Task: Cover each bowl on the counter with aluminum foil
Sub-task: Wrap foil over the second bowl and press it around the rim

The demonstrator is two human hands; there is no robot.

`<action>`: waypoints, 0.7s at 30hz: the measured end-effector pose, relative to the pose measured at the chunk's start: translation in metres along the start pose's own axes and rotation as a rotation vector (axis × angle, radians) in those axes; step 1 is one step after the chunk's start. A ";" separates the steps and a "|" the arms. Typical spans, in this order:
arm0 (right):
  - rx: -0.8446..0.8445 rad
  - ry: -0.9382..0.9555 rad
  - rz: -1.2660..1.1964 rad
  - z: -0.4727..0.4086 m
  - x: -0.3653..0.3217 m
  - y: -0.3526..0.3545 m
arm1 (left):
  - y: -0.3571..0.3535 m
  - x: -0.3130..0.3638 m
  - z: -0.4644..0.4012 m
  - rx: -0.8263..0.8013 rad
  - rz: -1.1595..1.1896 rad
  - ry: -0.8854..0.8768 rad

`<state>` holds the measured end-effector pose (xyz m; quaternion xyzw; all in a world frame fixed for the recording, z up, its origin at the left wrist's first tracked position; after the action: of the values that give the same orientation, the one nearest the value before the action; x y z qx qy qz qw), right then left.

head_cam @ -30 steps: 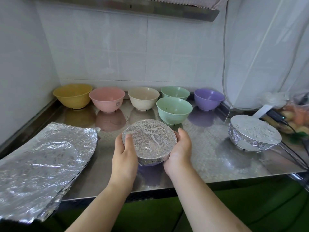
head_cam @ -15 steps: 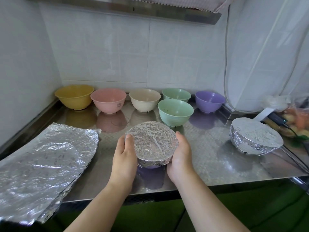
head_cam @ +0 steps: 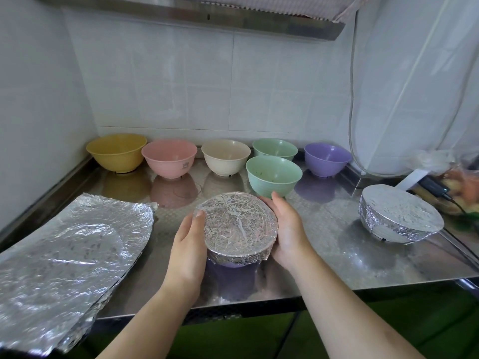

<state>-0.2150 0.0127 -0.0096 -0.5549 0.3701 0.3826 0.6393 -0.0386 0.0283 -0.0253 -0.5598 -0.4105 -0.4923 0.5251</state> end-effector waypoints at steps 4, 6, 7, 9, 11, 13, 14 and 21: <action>-0.029 -0.003 -0.016 -0.003 0.001 0.001 | 0.000 -0.001 -0.001 0.032 -0.004 0.002; -0.028 0.002 -0.009 -0.002 0.002 0.001 | -0.002 0.000 -0.001 0.031 0.002 -0.018; -0.024 0.003 -0.012 -0.003 0.003 0.002 | -0.003 0.000 -0.001 0.027 0.000 -0.025; -0.019 0.022 0.000 -0.004 0.002 0.003 | -0.005 0.001 0.001 0.028 -0.013 -0.024; -0.016 0.034 0.022 -0.005 0.001 0.003 | -0.006 0.003 0.003 0.034 -0.003 -0.009; -0.021 0.020 0.004 -0.004 0.001 0.002 | -0.006 0.003 0.002 0.048 0.008 -0.008; -0.024 -0.001 -0.019 -0.004 0.002 0.001 | -0.007 0.002 0.001 0.055 0.006 -0.015; -0.004 -0.029 -0.211 0.000 0.009 -0.005 | -0.007 -0.009 -0.003 0.084 0.043 0.008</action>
<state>-0.2068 0.0135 -0.0159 -0.5865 0.2997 0.3220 0.6801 -0.0475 0.0265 -0.0332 -0.5439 -0.4167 -0.4655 0.5602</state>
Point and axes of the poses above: each hand's wrist, its own z-axis away from the middle knuckle, its own y-axis out of the back of the hand, x = y × z, the point moved 1 cm from there along -z, towards the middle knuckle, and after that the axes turned 13 degrees about -x, right-handed, at the moved point
